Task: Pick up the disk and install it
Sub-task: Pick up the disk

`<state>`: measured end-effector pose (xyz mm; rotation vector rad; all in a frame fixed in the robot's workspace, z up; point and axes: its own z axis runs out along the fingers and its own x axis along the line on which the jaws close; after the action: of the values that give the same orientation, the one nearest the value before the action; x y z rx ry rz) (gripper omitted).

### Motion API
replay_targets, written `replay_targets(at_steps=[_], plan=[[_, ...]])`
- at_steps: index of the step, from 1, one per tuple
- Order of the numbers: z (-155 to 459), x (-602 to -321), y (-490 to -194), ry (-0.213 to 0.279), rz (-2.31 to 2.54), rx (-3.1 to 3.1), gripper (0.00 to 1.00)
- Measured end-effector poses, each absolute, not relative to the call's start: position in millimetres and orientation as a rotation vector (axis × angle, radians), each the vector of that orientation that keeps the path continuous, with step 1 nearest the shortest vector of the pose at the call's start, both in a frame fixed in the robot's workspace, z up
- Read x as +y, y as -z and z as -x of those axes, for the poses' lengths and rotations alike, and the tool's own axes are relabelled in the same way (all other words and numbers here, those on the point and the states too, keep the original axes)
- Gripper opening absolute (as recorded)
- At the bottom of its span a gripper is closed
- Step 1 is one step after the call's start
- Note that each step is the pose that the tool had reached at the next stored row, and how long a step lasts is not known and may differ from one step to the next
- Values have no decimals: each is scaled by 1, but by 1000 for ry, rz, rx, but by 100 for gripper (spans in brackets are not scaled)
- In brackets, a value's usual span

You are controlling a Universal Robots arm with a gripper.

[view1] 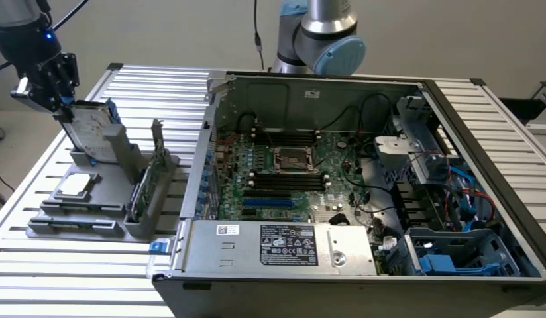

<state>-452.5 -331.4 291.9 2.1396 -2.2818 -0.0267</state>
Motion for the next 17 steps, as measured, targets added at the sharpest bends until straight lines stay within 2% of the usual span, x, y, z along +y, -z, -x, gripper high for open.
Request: replay_targets(at_steps=[17], plan=[[453,-331,-291,16,-2131,-2281,33]])
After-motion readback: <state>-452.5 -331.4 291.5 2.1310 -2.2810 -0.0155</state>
